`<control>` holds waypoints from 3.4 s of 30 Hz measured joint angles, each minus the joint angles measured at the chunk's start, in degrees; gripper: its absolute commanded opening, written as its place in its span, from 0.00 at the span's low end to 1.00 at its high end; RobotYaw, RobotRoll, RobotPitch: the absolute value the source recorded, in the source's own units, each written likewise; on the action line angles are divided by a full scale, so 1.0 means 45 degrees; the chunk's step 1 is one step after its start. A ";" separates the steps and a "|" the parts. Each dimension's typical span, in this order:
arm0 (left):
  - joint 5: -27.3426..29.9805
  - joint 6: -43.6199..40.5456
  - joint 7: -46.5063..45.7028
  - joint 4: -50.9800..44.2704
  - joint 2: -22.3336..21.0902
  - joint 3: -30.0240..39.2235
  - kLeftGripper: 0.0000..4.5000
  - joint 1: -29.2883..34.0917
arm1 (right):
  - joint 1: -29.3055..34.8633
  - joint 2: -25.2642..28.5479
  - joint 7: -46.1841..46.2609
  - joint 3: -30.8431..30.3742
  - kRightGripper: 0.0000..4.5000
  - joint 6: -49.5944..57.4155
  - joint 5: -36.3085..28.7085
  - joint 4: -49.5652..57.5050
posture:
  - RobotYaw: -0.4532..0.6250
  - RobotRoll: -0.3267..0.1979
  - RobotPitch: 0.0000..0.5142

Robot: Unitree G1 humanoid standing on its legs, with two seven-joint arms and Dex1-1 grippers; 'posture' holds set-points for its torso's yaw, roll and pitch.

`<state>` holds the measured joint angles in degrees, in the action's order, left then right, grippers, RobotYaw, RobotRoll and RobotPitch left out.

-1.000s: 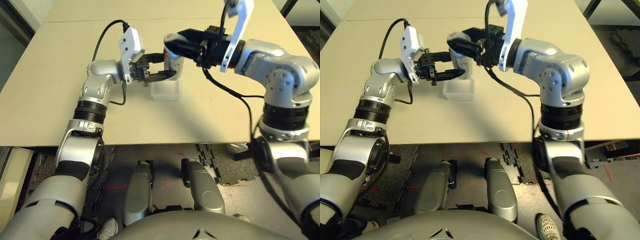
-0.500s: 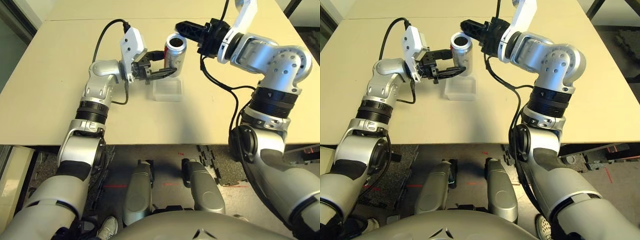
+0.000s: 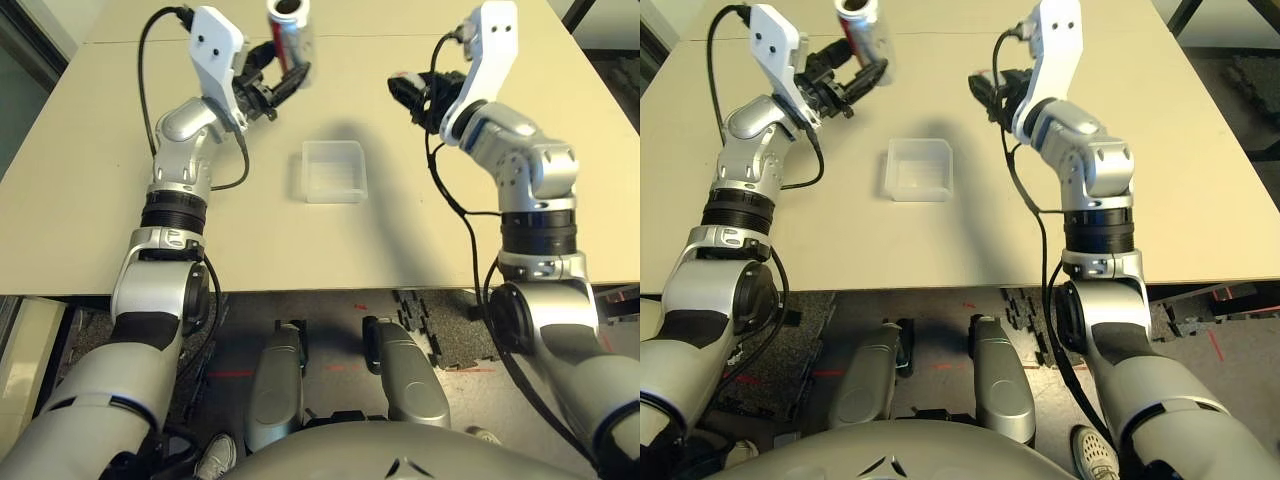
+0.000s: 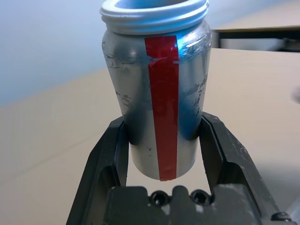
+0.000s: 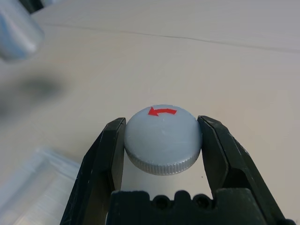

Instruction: Pour the medicine from the bottle into the box.

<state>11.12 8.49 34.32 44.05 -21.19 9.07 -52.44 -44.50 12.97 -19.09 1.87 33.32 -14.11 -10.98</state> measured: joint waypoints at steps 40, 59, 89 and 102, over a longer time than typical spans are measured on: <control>-0.2048 0.0707 -0.2256 0.2448 -0.0355 -0.0983 0.52 0.0090 | 0.0015 0.1835 -0.0563 0.0706 1.00 -0.0631 0.0623 -0.1629 | 0.50 0.62 0.36; -1.5962 0.8248 -0.6145 0.3922 -0.3202 -1.2114 0.52 -0.6911 | 0.2899 0.5569 -0.5508 -0.2354 1.00 0.5701 -0.2272 0.6234 | 0.51 0.62 0.30; -0.7074 0.3733 -0.1962 0.6356 -0.0562 -0.4405 0.52 -0.4884 | 0.2156 0.4559 -0.5441 -0.2784 1.00 0.4664 -0.1576 0.4947 | 0.49 0.62 0.33; -0.1741 -0.1147 -0.2986 0.4663 0.0991 0.0585 0.52 -0.1146 | 0.2073 0.4709 -0.5605 -0.2942 1.00 0.4665 -0.1319 0.4890 | 0.49 0.62 0.34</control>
<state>3.29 3.33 20.88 65.04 -16.73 11.70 -57.60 -35.17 34.16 -44.32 -11.37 54.31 -20.05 11.03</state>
